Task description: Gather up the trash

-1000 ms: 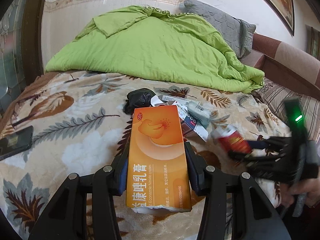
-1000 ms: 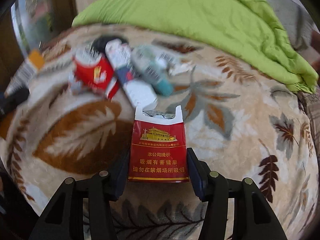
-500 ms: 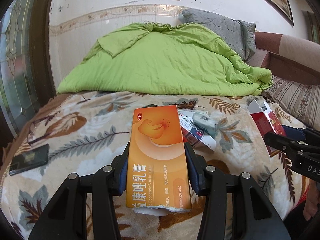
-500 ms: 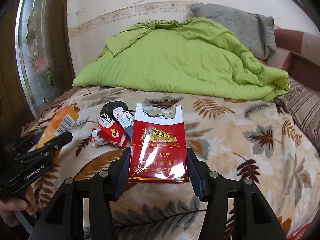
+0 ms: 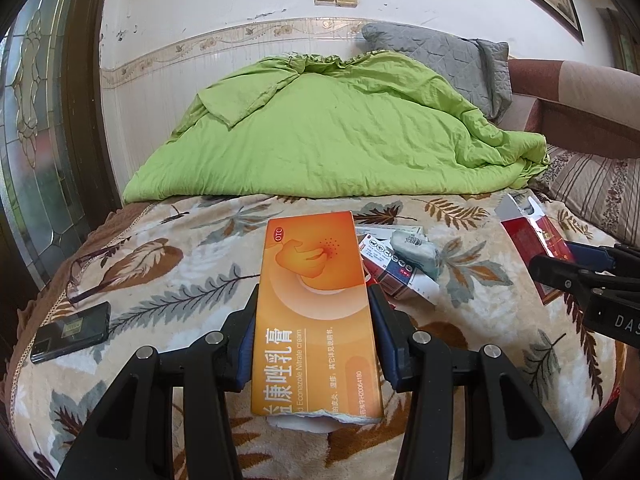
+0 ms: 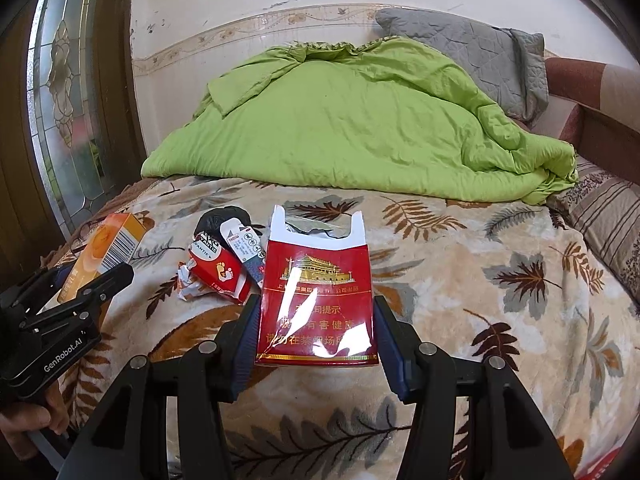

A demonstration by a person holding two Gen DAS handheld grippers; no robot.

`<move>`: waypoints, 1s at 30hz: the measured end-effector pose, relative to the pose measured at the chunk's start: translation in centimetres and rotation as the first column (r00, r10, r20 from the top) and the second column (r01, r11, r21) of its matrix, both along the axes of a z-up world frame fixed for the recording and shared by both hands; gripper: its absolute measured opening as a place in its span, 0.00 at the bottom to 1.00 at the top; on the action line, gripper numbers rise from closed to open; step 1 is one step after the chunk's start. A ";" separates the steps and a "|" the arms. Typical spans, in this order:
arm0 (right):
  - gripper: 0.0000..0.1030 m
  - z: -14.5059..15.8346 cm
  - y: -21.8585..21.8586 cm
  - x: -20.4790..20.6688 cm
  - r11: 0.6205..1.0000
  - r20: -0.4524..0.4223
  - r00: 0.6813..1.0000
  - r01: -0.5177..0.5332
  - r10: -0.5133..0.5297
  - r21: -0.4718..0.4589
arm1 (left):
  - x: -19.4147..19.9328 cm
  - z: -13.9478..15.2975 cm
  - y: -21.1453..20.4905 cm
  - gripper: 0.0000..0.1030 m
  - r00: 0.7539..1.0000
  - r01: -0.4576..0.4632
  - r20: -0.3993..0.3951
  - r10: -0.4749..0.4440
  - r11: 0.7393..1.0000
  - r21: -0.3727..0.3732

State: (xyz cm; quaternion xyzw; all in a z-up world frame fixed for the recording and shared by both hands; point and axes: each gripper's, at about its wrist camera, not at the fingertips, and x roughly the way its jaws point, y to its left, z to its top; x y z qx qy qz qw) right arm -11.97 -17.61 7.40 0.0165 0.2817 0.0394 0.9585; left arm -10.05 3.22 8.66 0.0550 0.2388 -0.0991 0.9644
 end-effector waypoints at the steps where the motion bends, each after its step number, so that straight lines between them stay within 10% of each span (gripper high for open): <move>1: 0.56 0.0 0.0 0.0 1.000 0.001 1.000 0.002 -0.002 0.000 | 0.0 0.0 0.0 0.46 1.000 0.000 0.000 0.000 1.000 -0.001; 30: 0.56 0.1 -0.1 -0.2 1.000 0.002 1.000 0.009 -0.009 0.004 | -0.1 0.4 0.1 0.46 1.000 -0.008 -0.001 0.008 1.000 -0.002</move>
